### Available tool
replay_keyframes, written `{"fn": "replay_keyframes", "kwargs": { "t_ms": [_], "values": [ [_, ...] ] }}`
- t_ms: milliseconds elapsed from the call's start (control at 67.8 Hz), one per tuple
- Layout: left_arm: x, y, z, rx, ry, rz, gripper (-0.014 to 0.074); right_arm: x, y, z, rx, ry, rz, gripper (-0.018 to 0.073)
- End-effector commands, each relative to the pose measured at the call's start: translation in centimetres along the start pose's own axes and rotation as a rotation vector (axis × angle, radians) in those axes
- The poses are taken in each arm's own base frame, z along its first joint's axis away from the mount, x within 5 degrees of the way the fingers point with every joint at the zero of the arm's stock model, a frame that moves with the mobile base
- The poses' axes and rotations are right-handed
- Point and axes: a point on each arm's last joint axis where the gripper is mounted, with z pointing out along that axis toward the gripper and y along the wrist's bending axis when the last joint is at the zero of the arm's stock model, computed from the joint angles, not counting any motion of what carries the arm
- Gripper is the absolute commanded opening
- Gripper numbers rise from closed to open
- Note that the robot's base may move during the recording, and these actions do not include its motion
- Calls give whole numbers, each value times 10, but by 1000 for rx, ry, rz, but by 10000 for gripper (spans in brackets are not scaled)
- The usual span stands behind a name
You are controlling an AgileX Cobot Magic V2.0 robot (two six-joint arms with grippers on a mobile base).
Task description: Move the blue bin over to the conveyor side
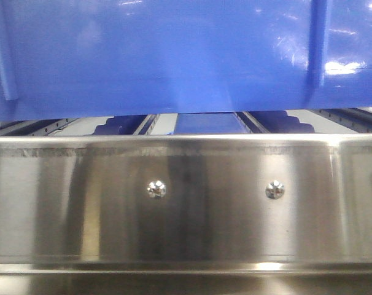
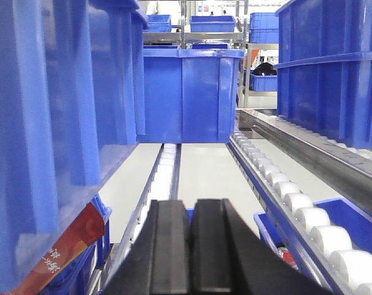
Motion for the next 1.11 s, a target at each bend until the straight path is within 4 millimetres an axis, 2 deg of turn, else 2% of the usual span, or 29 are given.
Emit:
{"fn": "replay_keyframes", "kwargs": {
  "t_ms": [0,546,782,1003,1047,1091],
  "values": [
    [-3,0,0,-3,-23,-1,-6,-2,0,0,1,-16,-2,-85],
    [-5,0,-1,-2,-49,-1,-6,-2,0,0,1,-16,-2,-85],
    [-6,0,-1,-1,-55,-1,-6,-7,0,0,4,-71,-2,-85],
    [-15,0,-2,2,-157,0,-6,-13,-1,-1,7,-145,11,-85],
    [-17,-1,-2,3,-170,0,-6,-22,0,-3,1,-130,48,-85],
    [-30,-1,-3,2,-171,0,-4,-40,2,-7,-10,-115,54,-85]
  ]
}}
